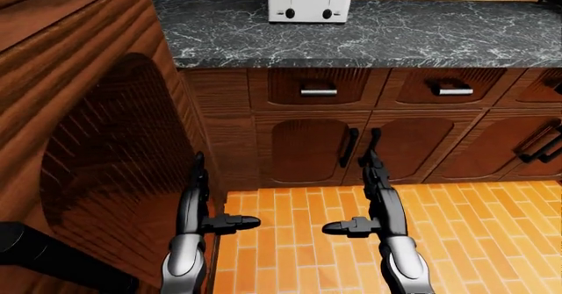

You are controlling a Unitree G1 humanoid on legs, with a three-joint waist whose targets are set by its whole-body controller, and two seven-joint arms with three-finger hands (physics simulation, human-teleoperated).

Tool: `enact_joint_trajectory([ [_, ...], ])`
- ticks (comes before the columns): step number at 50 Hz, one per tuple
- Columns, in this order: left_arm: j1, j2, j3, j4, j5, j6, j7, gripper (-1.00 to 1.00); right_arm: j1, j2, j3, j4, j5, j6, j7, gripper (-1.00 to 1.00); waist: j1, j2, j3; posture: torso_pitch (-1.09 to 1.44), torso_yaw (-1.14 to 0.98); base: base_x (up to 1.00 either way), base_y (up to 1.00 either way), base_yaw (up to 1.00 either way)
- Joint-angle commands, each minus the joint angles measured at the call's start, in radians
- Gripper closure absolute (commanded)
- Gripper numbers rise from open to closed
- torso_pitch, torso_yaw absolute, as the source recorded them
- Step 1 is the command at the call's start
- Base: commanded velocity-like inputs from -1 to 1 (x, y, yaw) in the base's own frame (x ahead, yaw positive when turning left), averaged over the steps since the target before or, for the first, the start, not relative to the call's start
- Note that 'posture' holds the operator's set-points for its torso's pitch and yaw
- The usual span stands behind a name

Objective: Push down the lever of the toaster to turn it on.

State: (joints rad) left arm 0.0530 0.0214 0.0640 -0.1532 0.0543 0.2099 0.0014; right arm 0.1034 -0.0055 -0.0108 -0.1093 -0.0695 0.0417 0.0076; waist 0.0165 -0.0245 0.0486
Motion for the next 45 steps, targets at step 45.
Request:
enact_joint_trajectory([
  [45,-0.939,0.317,0.114,0.069,-0.099,0.629,0.036,-1.00,-0.926,-0.371,-0.189,-0.237,0.111,0.994,0.140,-1.00,-0.022,0.014,-0.018,0.00,0.00,0.23,0.00,0.00],
])
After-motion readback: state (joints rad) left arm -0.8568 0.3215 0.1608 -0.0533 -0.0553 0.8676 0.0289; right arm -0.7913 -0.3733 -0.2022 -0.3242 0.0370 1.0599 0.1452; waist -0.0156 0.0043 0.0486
